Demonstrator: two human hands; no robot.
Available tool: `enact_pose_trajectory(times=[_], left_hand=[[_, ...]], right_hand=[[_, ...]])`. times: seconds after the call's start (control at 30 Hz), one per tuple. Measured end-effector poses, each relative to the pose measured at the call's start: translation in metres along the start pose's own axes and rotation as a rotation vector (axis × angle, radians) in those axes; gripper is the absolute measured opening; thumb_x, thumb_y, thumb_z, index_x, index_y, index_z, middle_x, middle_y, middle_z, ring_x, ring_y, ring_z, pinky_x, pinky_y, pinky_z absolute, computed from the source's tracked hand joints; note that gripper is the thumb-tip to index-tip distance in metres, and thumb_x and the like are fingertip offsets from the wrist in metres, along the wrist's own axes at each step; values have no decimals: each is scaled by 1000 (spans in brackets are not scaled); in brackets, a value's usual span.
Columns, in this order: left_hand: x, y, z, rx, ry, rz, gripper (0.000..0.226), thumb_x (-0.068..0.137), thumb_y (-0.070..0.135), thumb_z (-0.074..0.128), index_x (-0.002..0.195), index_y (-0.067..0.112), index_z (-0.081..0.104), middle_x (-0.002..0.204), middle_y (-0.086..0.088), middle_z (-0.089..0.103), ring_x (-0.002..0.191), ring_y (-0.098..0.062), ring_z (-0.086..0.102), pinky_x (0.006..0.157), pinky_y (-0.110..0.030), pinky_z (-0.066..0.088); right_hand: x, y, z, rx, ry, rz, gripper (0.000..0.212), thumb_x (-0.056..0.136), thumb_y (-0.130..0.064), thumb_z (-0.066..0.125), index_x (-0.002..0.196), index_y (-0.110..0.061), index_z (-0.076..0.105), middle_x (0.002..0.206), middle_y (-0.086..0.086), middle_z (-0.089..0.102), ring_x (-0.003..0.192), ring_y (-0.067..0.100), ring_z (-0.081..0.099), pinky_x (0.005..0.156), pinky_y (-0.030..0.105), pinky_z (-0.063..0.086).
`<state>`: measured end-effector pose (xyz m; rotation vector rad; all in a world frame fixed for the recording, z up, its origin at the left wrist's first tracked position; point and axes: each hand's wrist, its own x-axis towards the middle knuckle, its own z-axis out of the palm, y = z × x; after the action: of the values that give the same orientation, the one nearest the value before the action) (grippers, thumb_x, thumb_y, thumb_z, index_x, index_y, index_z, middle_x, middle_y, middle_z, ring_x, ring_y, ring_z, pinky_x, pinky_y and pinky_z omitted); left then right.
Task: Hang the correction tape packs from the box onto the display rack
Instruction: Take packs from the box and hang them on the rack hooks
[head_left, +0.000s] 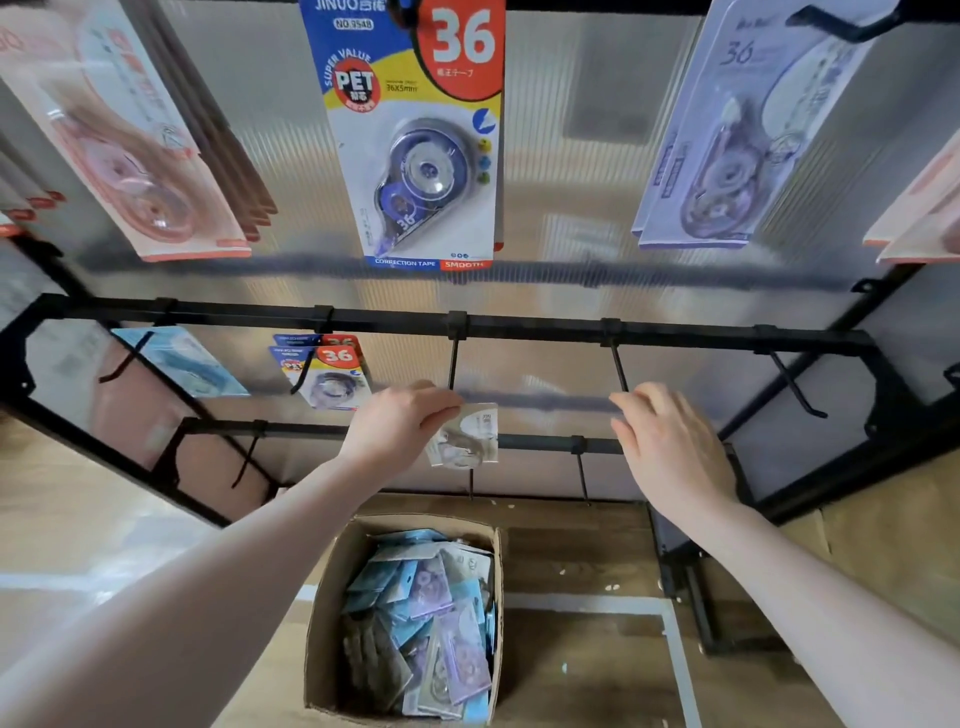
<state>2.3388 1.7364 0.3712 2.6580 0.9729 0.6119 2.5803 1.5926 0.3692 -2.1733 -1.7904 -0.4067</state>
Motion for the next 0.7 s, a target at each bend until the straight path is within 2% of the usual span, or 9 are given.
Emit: enact_pose_trajectory(times=[0.1, 0.23, 0.37, 0.47, 0.6, 0.7], left_hand=[[-1, -2, -1, -15, 14, -2, 28, 90, 25, 48, 102, 11, 69, 89, -7, 69, 73, -28, 64, 55, -32, 49], [-1, -7, -2, -18, 32, -8, 34, 91, 29, 43, 103, 9, 68, 90, -8, 69, 74, -29, 64, 54, -36, 51], [1, -9, 0, 17, 6, 34, 30, 90, 21, 44, 105, 5, 65, 89, -11, 68, 74, -32, 65, 54, -38, 53], [3, -12, 1, 19, 0, 64, 36, 91, 24, 38, 104, 5, 65, 89, -11, 69, 73, -31, 65, 54, -38, 54], [2, -15, 2, 12, -10, 85, 28, 88, 20, 48, 104, 4, 65, 90, -12, 69, 74, -31, 66, 54, -40, 55], [0, -18, 5, 17, -15, 115, 27, 87, 15, 46, 104, 5, 65, 90, -10, 69, 75, -30, 66, 56, -36, 55]], right_hand=[[0, 1, 6, -11, -7, 8, 25, 79, -11, 72, 103, -4, 68, 94, 14, 64, 81, 30, 64, 65, 35, 53], [1, 1, 13, -11, -11, 6, 25, 80, -10, 71, 104, -4, 68, 93, 14, 64, 79, 31, 63, 64, 35, 52], [4, 1, 19, -13, -11, 7, 25, 80, -11, 70, 104, -4, 67, 96, 15, 62, 83, 33, 62, 67, 37, 52], [7, 0, 23, -24, 0, 4, 25, 79, -10, 71, 103, -4, 67, 98, 17, 62, 85, 34, 62, 68, 39, 53], [9, -2, 28, -29, -16, 11, 25, 80, -11, 69, 104, -4, 66, 103, 18, 62, 90, 35, 62, 72, 41, 53], [9, -3, 32, -33, -16, 13, 26, 80, -11, 69, 104, -4, 67, 105, 20, 61, 93, 37, 61, 74, 43, 53]])
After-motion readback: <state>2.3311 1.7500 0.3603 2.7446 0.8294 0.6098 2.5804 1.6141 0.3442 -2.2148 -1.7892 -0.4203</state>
